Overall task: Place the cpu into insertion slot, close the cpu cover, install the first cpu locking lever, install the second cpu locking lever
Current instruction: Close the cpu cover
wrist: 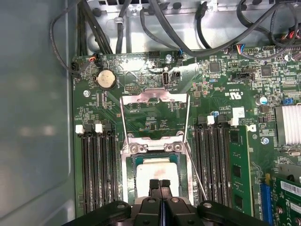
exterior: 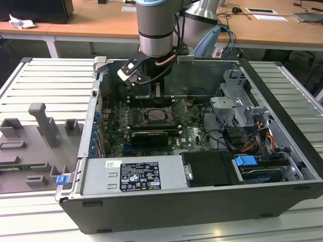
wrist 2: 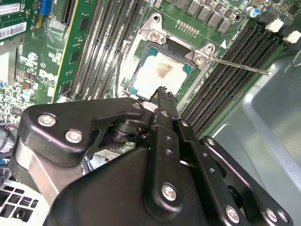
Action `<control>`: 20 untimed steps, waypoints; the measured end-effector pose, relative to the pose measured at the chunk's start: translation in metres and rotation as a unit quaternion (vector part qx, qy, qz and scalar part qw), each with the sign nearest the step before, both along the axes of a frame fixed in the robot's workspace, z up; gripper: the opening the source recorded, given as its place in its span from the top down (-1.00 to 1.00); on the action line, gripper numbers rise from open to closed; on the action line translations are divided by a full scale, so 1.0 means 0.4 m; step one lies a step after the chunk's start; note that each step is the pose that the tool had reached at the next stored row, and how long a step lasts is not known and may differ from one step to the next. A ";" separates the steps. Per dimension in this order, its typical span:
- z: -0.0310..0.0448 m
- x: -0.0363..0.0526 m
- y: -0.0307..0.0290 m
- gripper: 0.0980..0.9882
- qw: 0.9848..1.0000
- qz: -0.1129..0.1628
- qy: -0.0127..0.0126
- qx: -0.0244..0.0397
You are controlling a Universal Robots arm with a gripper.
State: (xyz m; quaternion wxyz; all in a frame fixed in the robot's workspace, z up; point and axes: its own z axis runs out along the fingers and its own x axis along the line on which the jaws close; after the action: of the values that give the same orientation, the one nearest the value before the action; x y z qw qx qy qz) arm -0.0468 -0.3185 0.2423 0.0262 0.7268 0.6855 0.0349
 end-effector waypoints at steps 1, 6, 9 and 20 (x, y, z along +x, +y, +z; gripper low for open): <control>0.003 0.000 0.000 0.98 1.000 0.000 0.000 0.000; 0.008 0.000 0.000 0.98 1.000 -0.002 0.000 0.000; 0.009 0.000 0.000 0.98 1.000 -0.003 0.000 0.000; 0.024 0.000 0.000 0.98 1.000 -0.006 0.000 0.000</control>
State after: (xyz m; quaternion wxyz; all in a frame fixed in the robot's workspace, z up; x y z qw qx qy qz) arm -0.0468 -0.3185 0.2520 0.0264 0.7311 0.6809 0.0347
